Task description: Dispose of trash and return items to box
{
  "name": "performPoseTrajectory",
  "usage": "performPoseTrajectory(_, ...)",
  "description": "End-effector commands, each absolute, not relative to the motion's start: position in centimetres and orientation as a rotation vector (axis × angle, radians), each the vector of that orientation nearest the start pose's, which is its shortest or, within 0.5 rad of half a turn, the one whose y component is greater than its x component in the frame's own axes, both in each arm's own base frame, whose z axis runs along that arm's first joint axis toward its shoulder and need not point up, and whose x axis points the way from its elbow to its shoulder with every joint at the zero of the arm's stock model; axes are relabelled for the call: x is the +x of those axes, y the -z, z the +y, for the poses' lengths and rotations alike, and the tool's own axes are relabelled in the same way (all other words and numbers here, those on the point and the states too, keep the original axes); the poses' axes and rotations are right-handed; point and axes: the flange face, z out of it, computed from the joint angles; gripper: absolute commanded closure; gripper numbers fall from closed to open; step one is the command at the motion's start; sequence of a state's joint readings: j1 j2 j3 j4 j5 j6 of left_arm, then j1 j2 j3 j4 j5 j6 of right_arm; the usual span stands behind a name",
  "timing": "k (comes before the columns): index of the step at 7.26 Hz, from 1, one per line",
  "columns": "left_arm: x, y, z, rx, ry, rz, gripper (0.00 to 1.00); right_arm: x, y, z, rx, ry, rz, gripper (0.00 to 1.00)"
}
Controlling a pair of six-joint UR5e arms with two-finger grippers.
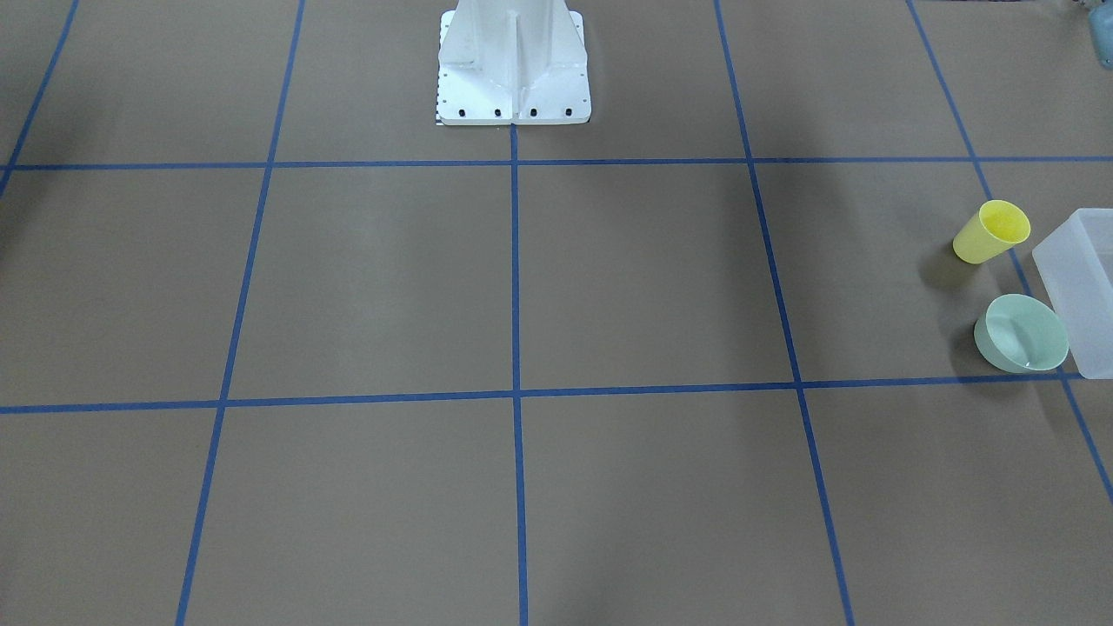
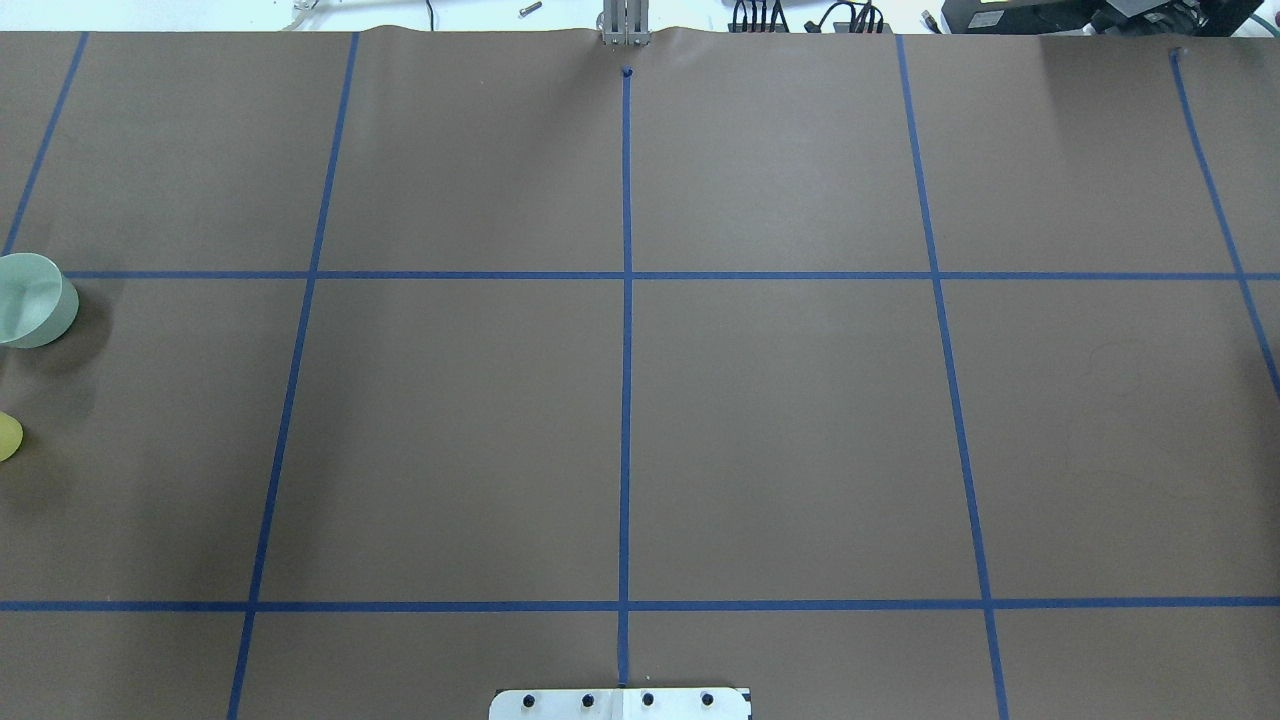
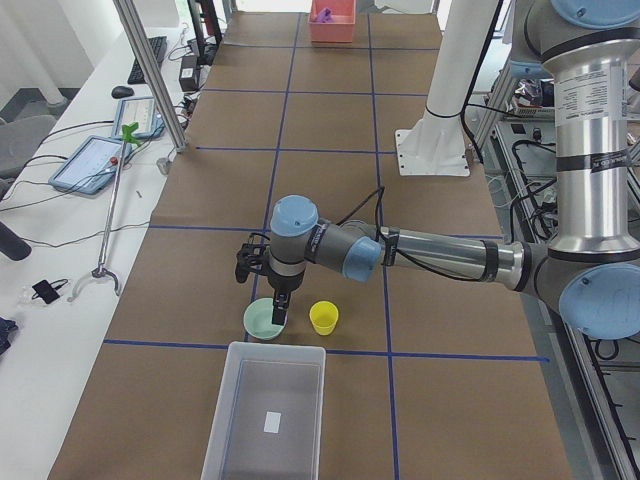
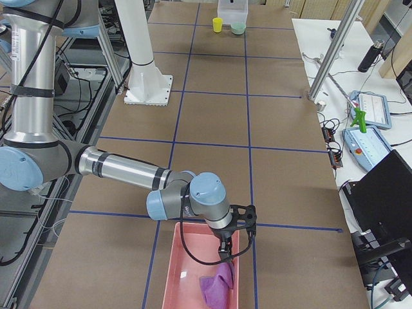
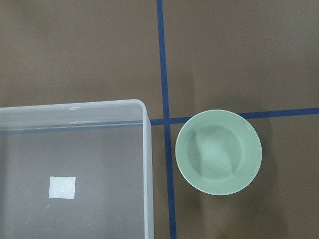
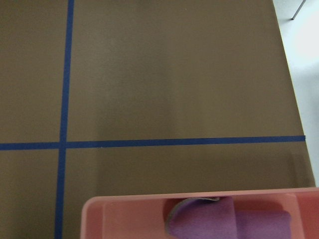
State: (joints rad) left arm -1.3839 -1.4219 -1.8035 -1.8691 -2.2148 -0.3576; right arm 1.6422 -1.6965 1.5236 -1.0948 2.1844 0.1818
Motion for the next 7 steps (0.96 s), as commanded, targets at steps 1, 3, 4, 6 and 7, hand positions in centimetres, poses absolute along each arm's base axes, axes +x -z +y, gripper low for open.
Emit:
performPoseTrajectory(1,6.2,-60.2,-42.9,0.168,0.095,0.781,0.03,6.1,-68.7,-45.9,0.266,-0.141,-0.678,0.00)
performPoseTrajectory(3,8.5,-60.7,-42.3,0.140,0.108,0.794,0.03,5.8,-68.8,-46.0,0.262,-0.134,-0.679,0.00)
performPoseTrajectory(4,8.5,-61.1,-42.0,0.123,0.126,0.793,0.02,5.6,-68.9,-45.9,0.259,-0.132,-0.679,0.00)
performPoseTrajectory(6,12.0,-60.8,-41.1,0.058,0.152,0.812,0.03,4.6,-68.8,-46.1,0.252,-0.113,-0.682,0.00)
performPoseTrajectory(7,12.9,-60.6,-40.9,0.052,0.162,0.824,0.03,3.8,-68.8,-46.2,0.246,-0.098,-0.685,0.00)
